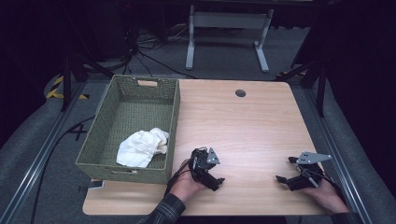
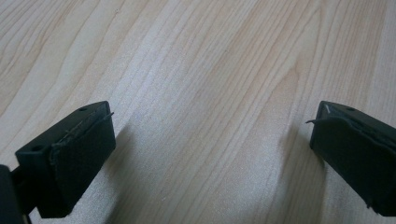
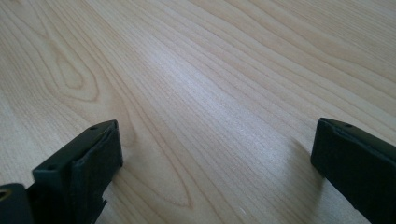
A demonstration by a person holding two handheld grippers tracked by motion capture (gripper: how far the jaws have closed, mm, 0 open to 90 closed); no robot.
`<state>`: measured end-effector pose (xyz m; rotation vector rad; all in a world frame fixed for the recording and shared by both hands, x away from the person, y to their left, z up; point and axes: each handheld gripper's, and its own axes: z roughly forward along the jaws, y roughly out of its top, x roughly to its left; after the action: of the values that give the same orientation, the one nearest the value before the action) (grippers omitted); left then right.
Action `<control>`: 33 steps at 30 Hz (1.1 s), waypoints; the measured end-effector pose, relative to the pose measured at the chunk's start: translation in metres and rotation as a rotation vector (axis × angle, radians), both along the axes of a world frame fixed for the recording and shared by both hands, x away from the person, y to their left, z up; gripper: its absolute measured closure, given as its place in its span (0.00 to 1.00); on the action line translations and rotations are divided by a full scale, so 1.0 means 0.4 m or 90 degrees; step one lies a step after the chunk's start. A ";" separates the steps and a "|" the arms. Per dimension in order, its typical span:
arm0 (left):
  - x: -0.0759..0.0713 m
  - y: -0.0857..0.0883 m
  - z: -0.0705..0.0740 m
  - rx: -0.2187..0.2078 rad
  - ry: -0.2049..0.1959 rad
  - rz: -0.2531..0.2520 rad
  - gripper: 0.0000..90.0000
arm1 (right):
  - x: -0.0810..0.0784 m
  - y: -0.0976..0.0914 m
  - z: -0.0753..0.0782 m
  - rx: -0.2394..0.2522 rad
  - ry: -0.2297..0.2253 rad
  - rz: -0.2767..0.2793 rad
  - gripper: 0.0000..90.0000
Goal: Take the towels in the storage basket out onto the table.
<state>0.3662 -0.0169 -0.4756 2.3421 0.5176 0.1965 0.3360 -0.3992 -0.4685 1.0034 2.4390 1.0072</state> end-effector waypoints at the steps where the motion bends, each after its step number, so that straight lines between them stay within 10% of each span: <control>1: 0.000 0.000 0.000 0.001 0.000 0.001 0.00 | 0.000 0.000 0.000 0.000 0.000 0.000 0.03; 33: 0.020 0.017 0.033 0.001 0.016 0.045 0.02 | 0.001 0.000 0.000 -0.003 0.003 0.004 0.01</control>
<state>0.3740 -0.0099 -0.4623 2.3320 0.6139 0.2002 0.3366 -0.3990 -0.4685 0.9982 2.4482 1.0020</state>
